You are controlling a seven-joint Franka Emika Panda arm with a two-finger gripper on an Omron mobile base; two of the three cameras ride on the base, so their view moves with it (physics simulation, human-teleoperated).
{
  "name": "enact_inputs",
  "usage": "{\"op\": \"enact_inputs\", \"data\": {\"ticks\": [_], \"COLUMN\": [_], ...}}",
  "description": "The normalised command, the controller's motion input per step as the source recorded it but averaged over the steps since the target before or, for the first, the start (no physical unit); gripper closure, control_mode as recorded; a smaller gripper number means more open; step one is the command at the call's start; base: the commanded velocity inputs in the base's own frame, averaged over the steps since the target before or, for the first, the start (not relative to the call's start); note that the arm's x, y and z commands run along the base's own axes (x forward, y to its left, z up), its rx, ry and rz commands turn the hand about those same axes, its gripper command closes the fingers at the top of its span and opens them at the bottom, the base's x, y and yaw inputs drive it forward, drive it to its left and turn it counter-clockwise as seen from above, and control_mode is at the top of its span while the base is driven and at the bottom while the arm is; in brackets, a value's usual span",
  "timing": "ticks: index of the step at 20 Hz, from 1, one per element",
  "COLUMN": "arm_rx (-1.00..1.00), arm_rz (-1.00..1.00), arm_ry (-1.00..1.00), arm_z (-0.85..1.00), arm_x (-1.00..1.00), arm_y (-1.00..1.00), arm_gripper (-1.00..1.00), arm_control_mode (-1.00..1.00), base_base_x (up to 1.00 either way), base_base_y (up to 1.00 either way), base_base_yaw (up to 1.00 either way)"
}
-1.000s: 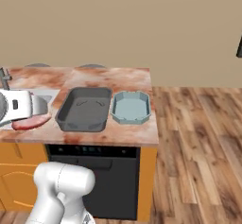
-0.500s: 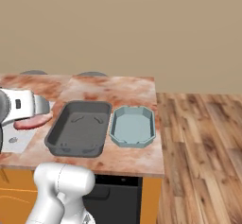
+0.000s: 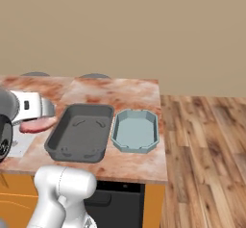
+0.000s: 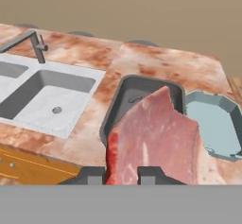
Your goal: Place one lemon and one steak in each tupperware on the nearby counter, to pack two identical lunches.
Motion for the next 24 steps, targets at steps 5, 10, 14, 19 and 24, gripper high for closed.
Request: {"op": "enact_inputs", "data": {"ticks": [5, 10, 14, 19, 24], "arm_rx": [0.0, 0.0, 0.0, 0.0, -0.01], "arm_rz": [0.03, 0.03, 0.0, 0.0, 0.0], "arm_ry": [0.1, 0.06, 0.07, 0.05, 0.01], "arm_z": [-0.72, -0.64, -0.52, -0.52, -0.51], "arm_x": [0.67, 0.7, 0.81, 0.68, 0.59], "arm_y": [0.06, 0.06, 0.1, 0.12, 0.08], "arm_gripper": [1.0, 1.0, 1.0, 1.0, 1.0], "arm_control_mode": [-1.0, -1.0, -1.0, -1.0, -1.0], "base_base_x": [0.0, 0.0, 0.0, 0.0, 0.0], "base_base_y": [0.0, 0.0, 0.0, 0.0, 0.0], "base_base_yaw": [0.0, 0.0, 0.0, 0.0, 0.0]}}
